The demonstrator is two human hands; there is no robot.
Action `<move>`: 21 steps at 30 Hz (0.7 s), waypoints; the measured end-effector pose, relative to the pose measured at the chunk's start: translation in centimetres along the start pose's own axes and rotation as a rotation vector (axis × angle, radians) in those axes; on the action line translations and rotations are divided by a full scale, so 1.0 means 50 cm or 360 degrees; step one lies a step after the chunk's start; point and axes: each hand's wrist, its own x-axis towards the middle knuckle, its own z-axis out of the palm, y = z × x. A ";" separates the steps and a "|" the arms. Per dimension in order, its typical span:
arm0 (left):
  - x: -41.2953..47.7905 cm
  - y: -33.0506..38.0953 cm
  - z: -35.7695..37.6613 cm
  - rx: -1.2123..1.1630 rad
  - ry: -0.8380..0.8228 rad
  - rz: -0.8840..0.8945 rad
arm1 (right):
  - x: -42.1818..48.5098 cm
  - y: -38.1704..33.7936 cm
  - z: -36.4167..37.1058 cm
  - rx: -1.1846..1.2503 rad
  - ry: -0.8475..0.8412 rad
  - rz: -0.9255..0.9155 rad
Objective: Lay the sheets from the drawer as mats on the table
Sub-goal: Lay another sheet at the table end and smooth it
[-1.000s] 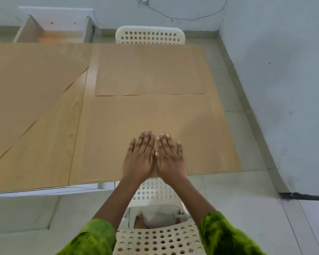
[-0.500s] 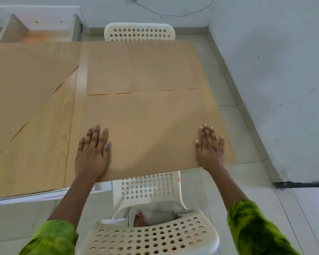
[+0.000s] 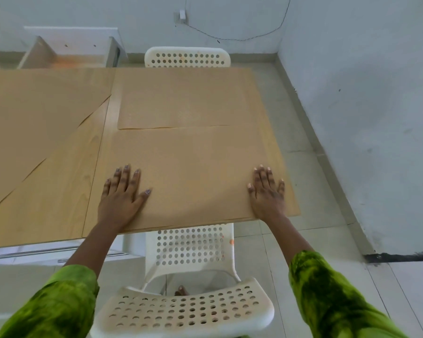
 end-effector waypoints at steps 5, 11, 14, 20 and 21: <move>-0.001 0.002 -0.001 0.0002 0.0005 0.0002 | 0.001 0.004 0.001 -0.0006 0.0006 -0.0029; 0.000 0.000 -0.007 -0.0008 -0.0094 -0.0013 | -0.003 -0.005 0.000 0.0099 -0.0002 -0.0005; -0.005 0.009 -0.013 -0.0058 -0.0117 -0.0052 | -0.016 -0.024 0.002 0.0161 0.0041 -0.0010; -0.034 0.007 -0.050 -0.0506 -0.0029 -0.0148 | -0.051 -0.139 -0.020 0.0509 0.0145 -0.0168; -0.042 -0.004 -0.059 -0.0640 -0.0009 -0.0183 | -0.056 -0.168 -0.025 0.0661 0.0154 -0.0201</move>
